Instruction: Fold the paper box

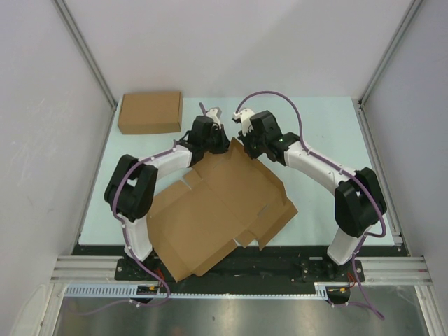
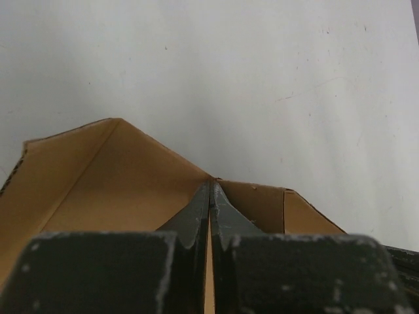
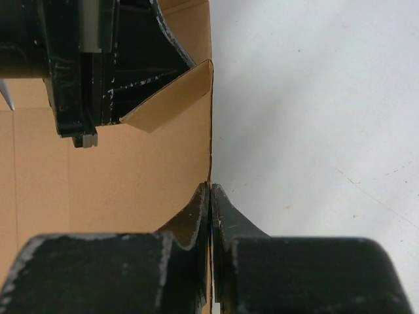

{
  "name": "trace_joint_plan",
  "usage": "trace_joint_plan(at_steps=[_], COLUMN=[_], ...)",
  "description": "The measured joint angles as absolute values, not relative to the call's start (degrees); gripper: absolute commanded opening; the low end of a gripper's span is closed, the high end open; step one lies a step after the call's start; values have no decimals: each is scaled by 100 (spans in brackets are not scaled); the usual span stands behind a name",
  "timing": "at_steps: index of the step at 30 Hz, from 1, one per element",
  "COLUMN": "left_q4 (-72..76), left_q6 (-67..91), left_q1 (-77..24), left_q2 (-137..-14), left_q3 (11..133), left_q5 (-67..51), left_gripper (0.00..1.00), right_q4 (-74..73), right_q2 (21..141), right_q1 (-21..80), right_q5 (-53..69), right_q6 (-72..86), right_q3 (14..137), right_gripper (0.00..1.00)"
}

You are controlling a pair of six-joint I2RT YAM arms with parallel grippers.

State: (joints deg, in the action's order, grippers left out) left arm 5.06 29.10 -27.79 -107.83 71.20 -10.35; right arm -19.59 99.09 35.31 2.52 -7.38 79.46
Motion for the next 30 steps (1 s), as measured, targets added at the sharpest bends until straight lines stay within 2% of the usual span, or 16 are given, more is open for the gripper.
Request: trace_joint_plan(at_steps=[18,30], left_q4=[484,613], left_q6=[3741,4506], left_q1=[-2967,-3050], left_q2=[-10781,-10735], left_q3=[7063,6877], left_q5=[-425,-25], left_gripper=[5,9], right_q4=[-1935,-1953], right_q2=[9979,10075], right_q1=[3747,3841], right_q5=[-113,-213], right_q6=[-768,-770], right_q3=[7911,7907], right_gripper=[0,0])
